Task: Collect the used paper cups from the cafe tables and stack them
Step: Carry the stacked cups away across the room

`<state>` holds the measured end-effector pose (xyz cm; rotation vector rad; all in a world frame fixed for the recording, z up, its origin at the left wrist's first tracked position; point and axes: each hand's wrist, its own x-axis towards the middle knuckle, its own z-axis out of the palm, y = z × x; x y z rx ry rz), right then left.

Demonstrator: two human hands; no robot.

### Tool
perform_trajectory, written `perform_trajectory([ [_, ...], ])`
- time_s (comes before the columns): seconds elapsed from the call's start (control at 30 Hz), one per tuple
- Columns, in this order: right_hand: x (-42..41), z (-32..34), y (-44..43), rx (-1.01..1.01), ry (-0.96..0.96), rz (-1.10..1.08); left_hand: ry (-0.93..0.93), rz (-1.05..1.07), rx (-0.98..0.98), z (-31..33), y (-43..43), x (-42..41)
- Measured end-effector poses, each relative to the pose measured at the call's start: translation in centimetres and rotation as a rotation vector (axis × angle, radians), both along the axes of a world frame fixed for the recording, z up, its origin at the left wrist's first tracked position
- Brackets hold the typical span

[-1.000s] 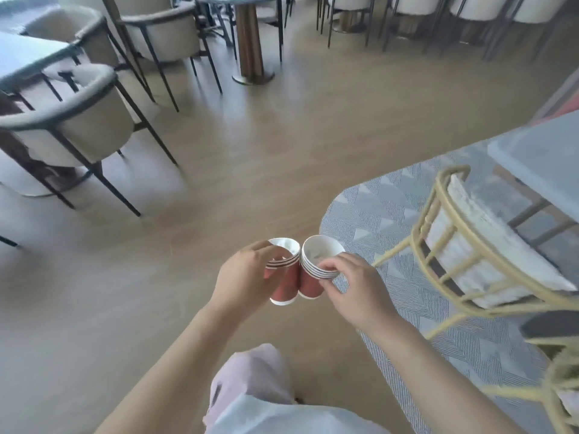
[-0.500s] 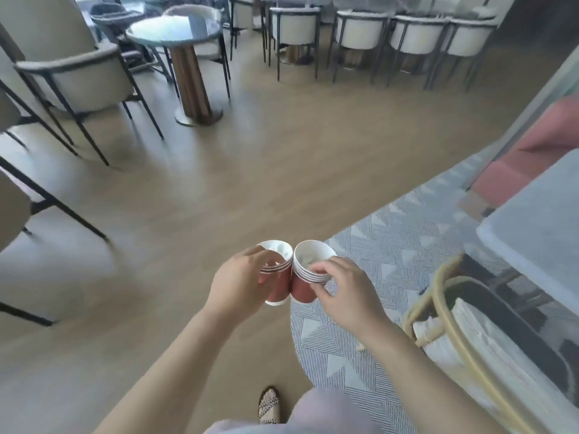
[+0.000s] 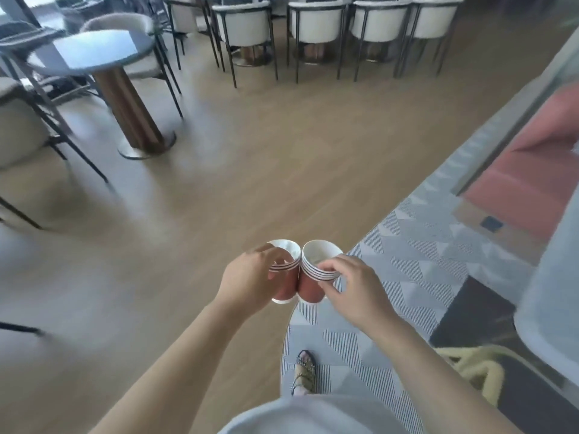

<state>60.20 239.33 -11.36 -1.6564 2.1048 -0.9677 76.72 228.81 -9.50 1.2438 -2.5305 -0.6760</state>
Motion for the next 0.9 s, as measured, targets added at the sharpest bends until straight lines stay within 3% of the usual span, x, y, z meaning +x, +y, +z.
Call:
perform_trajectory([
  [0.43, -18.8, 0.3, -26.8, 0.092, 0.08, 0.101, 0.036, 0.067, 0.029, -1.0, -25.6, -16.6],
  [0.67, -30.9, 0.4, -41.5, 0.095, 0.086, -0.008, 0.068, -0.072, 0.053, -1.0, -42.6, -30.5],
  [0.9, -43.2, 1.3, -50.8, 0.096, 0.055, -0.22, 0.091, -0.235, 0.047, 0.6, -54.6, -45.9],
])
